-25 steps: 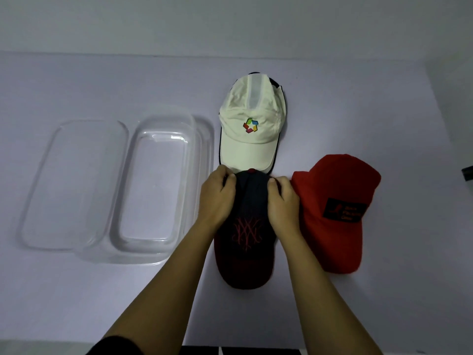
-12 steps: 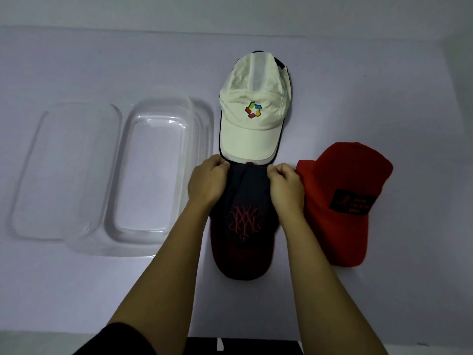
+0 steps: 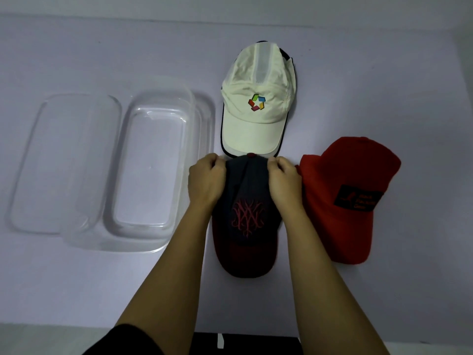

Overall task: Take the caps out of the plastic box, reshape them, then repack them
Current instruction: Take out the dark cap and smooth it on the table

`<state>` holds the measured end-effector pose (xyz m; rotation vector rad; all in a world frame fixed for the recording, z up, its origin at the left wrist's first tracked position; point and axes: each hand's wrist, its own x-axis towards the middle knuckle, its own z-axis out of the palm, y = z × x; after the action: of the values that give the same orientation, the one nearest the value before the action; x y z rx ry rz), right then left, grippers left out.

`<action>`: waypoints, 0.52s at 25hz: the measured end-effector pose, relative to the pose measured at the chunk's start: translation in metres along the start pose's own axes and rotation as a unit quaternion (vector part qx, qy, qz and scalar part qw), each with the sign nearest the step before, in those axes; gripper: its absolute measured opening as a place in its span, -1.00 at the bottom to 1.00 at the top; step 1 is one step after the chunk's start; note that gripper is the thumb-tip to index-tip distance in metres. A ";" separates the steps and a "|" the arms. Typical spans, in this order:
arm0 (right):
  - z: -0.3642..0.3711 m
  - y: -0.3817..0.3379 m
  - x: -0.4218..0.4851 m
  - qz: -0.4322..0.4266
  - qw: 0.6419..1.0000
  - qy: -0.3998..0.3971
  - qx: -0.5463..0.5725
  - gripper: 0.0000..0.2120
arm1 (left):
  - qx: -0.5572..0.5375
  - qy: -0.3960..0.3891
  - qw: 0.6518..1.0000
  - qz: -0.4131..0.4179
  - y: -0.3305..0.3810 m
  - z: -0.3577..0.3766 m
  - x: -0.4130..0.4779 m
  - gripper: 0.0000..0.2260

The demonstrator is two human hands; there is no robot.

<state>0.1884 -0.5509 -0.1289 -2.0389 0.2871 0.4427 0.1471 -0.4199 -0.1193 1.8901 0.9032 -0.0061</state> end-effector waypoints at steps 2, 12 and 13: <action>0.000 0.000 -0.004 -0.027 0.999 -0.012 -0.018 -0.65 | -0.004 -0.007 1.000 0.011 0.002 -0.002 -0.001 -0.66; 0.002 0.004 -0.003 -0.032 0.998 0.007 -0.057 -0.64 | 0.014 0.022 0.999 0.030 -0.005 -0.001 0.001 -0.65; 0.004 0.004 -0.003 -0.025 0.997 0.007 -0.071 -0.64 | 0.018 0.024 0.999 0.028 -0.006 0.000 0.000 -0.65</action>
<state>0.1832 -0.5495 -0.1318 -2.1835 0.2171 0.4288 0.1439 -0.4183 -0.1239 1.9561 0.8871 0.0584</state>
